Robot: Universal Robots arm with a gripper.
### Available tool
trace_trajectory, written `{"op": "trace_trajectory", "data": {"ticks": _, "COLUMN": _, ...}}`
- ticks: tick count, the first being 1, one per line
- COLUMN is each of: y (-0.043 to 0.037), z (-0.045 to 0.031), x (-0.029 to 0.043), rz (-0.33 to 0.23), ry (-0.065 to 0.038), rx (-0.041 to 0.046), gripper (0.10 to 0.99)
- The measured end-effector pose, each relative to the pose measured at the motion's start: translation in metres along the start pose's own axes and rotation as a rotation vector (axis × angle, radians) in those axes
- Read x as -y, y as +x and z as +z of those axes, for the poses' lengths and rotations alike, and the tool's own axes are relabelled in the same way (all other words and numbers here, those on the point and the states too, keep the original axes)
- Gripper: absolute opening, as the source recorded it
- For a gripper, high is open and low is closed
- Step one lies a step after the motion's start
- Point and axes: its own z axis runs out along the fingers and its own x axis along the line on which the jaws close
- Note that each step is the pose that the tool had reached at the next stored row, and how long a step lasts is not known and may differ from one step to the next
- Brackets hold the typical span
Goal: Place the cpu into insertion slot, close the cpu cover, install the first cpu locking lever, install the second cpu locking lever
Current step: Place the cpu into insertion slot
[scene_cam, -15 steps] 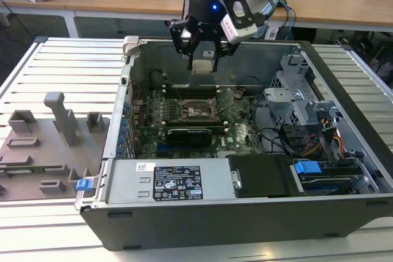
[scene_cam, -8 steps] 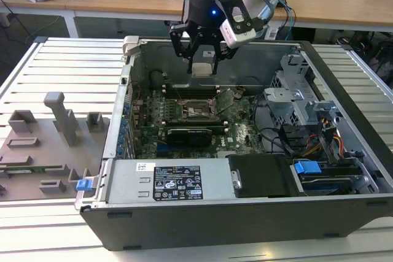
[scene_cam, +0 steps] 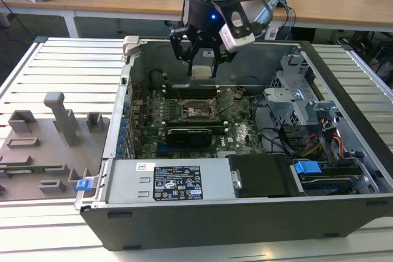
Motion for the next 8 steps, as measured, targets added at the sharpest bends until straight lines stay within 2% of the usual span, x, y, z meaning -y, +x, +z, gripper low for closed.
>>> {"op": "trace_trajectory", "data": {"ticks": 8, "y": -0.0001, "z": 0.0053, "x": 0.0005, "rz": 0.0, "ry": 0.0, "rx": 0.0, "gripper": 0.541}}
